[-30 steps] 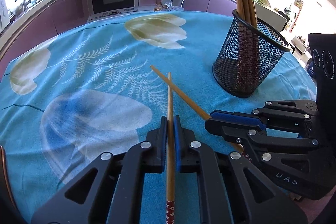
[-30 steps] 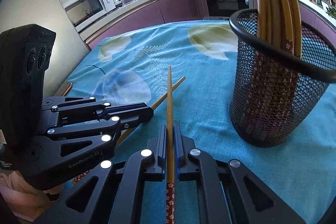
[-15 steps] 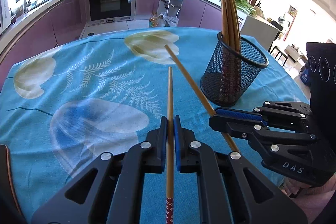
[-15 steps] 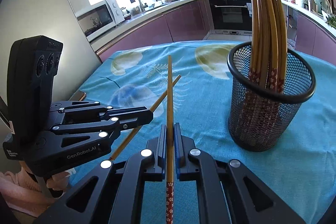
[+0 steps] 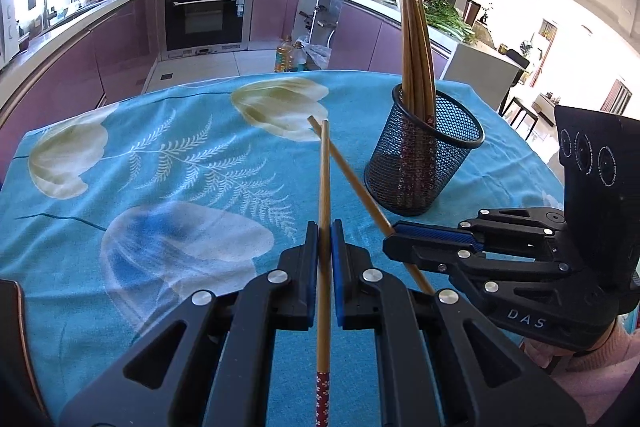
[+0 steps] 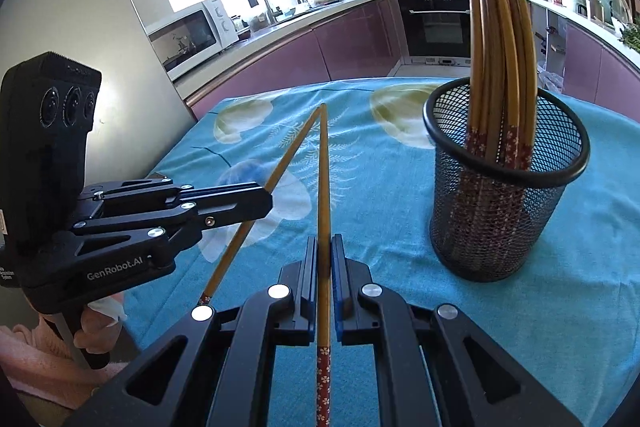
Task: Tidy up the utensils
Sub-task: 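Lift both held chopsticks and tilt them upright above the cloth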
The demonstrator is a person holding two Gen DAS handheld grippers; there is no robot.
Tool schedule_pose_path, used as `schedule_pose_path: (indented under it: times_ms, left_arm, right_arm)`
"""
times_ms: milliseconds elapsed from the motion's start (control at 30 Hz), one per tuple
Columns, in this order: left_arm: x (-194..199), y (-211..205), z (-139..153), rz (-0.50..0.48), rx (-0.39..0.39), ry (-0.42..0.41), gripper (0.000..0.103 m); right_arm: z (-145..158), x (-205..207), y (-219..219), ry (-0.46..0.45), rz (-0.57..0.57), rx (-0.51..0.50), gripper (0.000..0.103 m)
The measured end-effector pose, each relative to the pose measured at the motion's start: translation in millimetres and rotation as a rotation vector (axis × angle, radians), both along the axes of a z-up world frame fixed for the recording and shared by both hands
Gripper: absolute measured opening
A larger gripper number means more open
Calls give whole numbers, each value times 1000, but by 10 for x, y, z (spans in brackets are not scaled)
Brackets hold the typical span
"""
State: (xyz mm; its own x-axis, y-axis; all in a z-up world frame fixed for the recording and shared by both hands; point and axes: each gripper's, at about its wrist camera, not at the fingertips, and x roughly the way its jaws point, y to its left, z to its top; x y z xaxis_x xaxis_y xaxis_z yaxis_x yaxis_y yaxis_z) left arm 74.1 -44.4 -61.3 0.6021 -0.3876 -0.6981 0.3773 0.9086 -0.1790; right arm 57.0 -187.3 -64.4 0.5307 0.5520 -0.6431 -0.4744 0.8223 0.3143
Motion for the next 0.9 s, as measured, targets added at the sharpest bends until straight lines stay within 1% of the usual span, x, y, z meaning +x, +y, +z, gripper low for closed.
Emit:
schedule_pose_path:
  times_ms: [367,633,900]
  left_arm:
    - [3,-80,5,-33,-5,11,7]
    - [-37,-125,46,-48,-11,-3,7]
    - [-54,-104,110,-58,-41,-11,7]
  right_arm:
    - [81,-63,-25,-34,5,14,6]
    - [137,-78,-53,-57,8,20,6]
    - [195,-92,-101,-80,-7,24,6]
